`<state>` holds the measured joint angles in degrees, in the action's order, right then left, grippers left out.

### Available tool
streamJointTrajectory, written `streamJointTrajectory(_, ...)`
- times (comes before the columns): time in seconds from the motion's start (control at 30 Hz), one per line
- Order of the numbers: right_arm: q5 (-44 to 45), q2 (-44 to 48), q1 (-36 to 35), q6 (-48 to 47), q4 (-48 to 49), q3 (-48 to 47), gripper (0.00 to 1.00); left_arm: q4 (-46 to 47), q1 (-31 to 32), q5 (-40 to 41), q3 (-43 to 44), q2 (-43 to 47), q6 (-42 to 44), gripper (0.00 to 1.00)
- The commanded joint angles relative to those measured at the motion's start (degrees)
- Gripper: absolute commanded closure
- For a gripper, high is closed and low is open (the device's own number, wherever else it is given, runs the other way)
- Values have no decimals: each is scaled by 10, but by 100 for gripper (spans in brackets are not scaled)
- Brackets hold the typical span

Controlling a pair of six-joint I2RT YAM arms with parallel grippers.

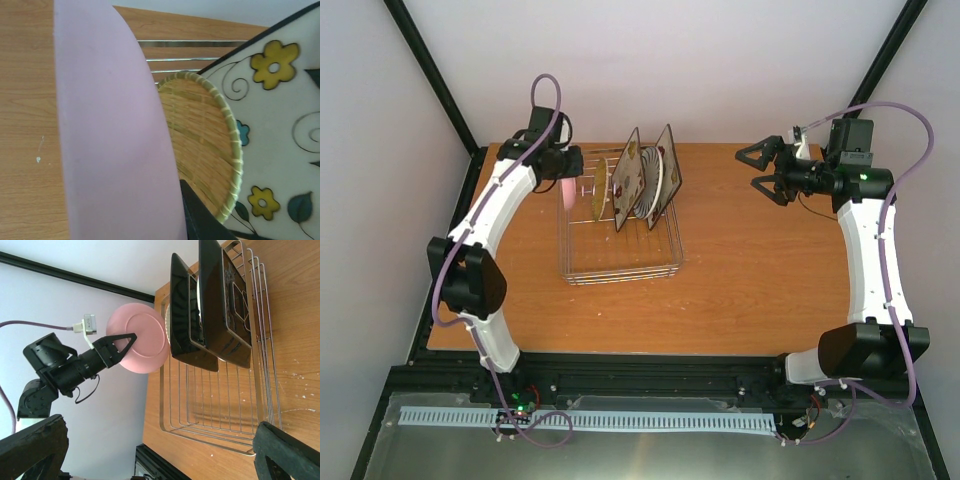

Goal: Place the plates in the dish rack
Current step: Insert the plate into the dish rack.

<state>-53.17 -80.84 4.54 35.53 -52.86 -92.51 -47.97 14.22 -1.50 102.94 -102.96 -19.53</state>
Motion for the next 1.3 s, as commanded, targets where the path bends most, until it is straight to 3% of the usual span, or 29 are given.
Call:
streamJointTrajectory(0.0,-1,-5,7,-8,8,1,0,42,-10,0,1,-15,-26,99)
streamJointTrajectory(0.3,0,-10,11,-10,6,-1,0,56,-12,-47,27,-54,-64,99)
streamJointTrajectory(0.8,-2,-26,12,-10,8,-10,0,29,-12,-116,100,-25,-56,99)
streamJointTrajectory(1.27,3,-21,12,-13,3,-1,0,8,-12,-92,74,-11,-38,99)
